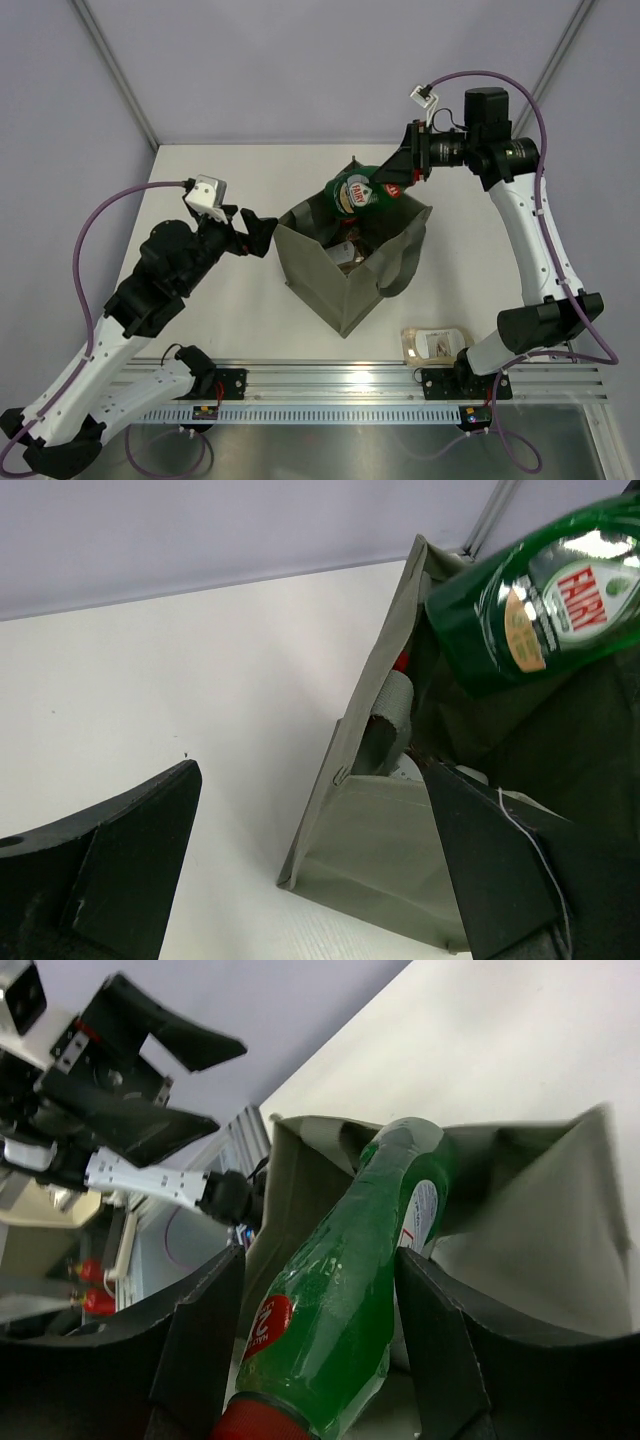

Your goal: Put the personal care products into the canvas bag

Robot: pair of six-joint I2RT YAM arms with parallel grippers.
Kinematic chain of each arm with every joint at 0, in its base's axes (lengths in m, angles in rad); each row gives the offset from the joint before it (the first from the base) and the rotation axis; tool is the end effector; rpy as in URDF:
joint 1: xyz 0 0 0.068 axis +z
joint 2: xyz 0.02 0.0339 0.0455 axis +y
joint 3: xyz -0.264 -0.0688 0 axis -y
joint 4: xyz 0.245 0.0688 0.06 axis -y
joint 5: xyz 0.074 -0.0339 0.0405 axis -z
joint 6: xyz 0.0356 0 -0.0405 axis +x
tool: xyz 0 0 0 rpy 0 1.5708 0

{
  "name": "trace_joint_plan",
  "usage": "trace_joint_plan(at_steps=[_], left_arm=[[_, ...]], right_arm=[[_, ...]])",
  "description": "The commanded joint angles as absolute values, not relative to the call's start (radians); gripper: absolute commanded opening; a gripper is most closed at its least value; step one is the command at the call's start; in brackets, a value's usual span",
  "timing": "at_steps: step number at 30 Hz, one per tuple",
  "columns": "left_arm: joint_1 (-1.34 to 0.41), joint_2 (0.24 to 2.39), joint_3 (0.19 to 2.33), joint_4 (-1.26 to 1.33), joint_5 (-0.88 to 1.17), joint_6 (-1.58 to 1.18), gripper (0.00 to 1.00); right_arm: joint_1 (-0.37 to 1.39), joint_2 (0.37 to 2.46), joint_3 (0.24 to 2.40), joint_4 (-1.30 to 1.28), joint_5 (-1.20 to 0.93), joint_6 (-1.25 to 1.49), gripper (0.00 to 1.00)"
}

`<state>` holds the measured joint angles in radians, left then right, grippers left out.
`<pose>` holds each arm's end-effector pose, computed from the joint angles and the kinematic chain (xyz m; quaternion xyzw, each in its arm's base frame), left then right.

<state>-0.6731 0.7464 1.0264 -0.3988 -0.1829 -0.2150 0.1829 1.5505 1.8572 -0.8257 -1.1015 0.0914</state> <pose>0.1239 -0.0905 0.4052 0.1100 0.7390 -0.2223 0.6263 0.2974 0.0873 0.4639 -0.2961 0.7242 0.5068 0.3619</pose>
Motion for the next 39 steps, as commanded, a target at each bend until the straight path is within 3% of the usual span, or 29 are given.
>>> trace_joint_plan(at_steps=[1,9,19,25,27,29,30,33,35,39], left_arm=[[-0.669,0.729,1.031,-0.359,-0.213,-0.227,0.99],[-0.669,0.724,1.025,-0.359,-0.216,-0.225,0.99],[-0.669,0.712,1.015,-0.364,-0.224,-0.232,0.99],[-0.669,0.695,1.006,-0.368,-0.233,-0.238,0.99],[-0.669,0.692,1.006,-0.373,-0.235,-0.239,0.99],[-0.669,0.689,1.005,-0.379,-0.238,-0.241,0.99],[-0.669,0.686,1.005,-0.379,-0.239,-0.241,0.99],[-0.669,0.684,1.002,-0.380,-0.241,-0.241,0.99],[-0.669,0.687,1.002,-0.380,-0.242,-0.242,0.99],[-0.669,0.690,1.002,-0.380,-0.239,-0.242,0.99]], right_arm=[[0.241,1.483,1.919,-0.854,-1.144,0.000,0.00],[0.293,1.462,1.916,-0.834,-1.121,-0.023,0.00],[0.393,1.597,1.907,-0.933,-1.085,-0.054,0.00],[0.420,1.698,1.925,-0.968,-1.178,-0.015,0.00],[0.419,1.726,1.943,-1.023,-1.161,-0.069,0.14],[0.419,1.735,1.983,-1.075,-1.091,-0.125,0.36],[0.419,1.749,2.005,-1.092,-1.059,-0.141,0.54],[0.417,1.776,2.107,-1.160,-0.939,-0.219,0.86],[0.413,1.782,2.184,-1.187,-0.875,-0.273,0.98],[0.396,1.815,2.305,-1.213,-0.782,-0.340,0.99]])
